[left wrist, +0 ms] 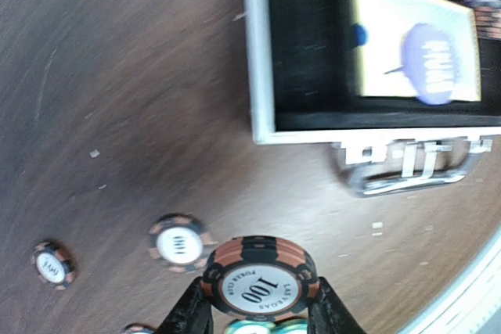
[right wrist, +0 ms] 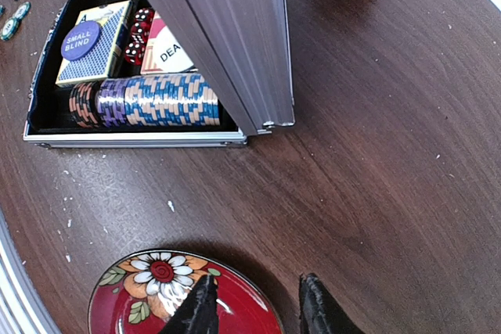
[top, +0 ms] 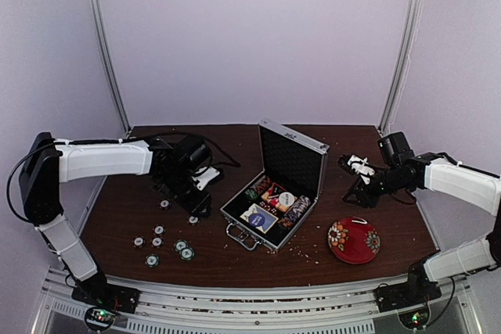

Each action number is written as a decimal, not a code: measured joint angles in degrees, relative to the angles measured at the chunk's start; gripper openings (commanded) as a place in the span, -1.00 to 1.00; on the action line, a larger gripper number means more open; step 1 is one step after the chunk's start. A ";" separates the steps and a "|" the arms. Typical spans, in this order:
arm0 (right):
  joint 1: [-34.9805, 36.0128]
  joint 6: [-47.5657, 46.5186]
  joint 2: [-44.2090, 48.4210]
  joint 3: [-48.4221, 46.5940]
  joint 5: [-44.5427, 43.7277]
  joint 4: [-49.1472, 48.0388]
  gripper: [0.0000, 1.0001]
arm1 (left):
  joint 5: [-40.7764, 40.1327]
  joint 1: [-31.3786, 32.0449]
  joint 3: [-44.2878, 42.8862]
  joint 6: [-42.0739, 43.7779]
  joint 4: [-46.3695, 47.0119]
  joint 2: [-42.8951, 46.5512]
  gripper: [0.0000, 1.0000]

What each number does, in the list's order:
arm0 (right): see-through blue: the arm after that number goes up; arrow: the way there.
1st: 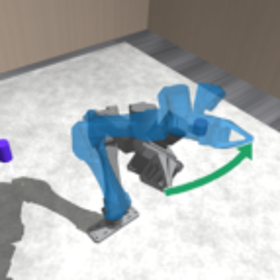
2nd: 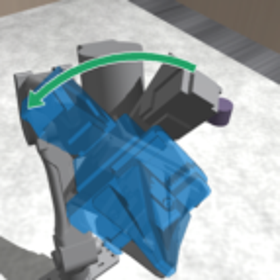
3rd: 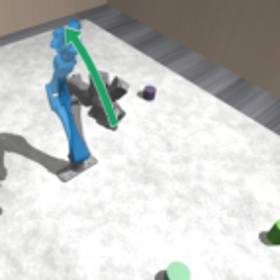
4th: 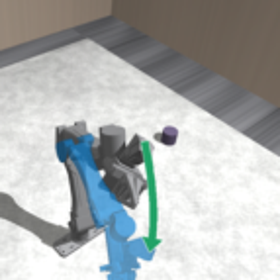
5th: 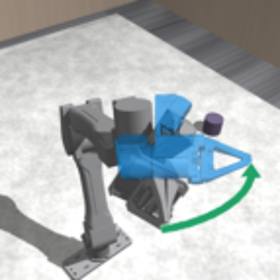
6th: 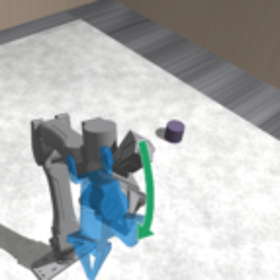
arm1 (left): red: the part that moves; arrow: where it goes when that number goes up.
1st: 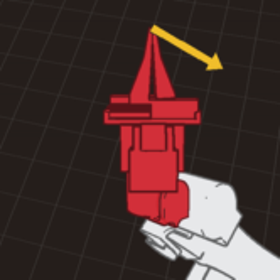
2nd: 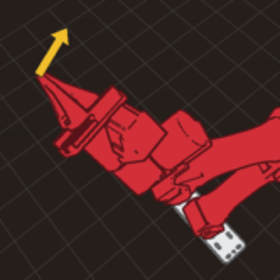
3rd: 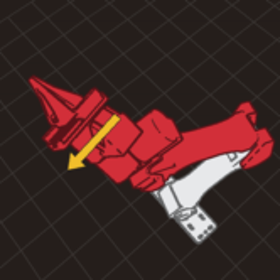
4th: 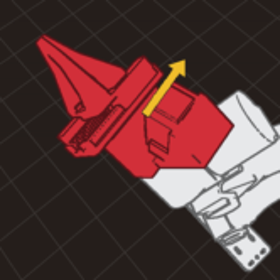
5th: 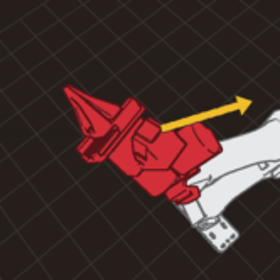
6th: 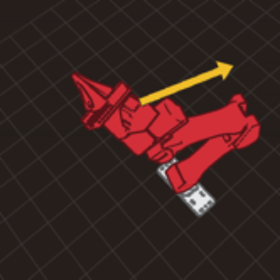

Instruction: Pack up texas hold em set

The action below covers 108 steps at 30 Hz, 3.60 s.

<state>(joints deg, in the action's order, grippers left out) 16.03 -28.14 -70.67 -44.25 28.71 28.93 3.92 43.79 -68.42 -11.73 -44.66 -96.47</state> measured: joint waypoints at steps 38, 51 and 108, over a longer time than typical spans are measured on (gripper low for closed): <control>0.00 -0.13 -0.50 0.00 0.42 0.04 -0.28 | -6.49 -3.15 -1.22 -0.94 -3.30 -11.23 0.08; 0.00 -0.15 -0.70 0.00 0.44 0.07 -0.28 | -5.75 -4.74 -1.60 0.81 -2.78 -12.07 0.21; 0.00 -0.42 -1.77 0.00 0.98 1.05 -0.28 | 14.01 14.80 -6.49 -4.28 25.77 -13.22 -0.44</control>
<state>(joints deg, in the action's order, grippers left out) 16.03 -28.56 -72.44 -44.25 29.69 29.98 17.93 58.59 -74.91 -16.01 -18.90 -109.69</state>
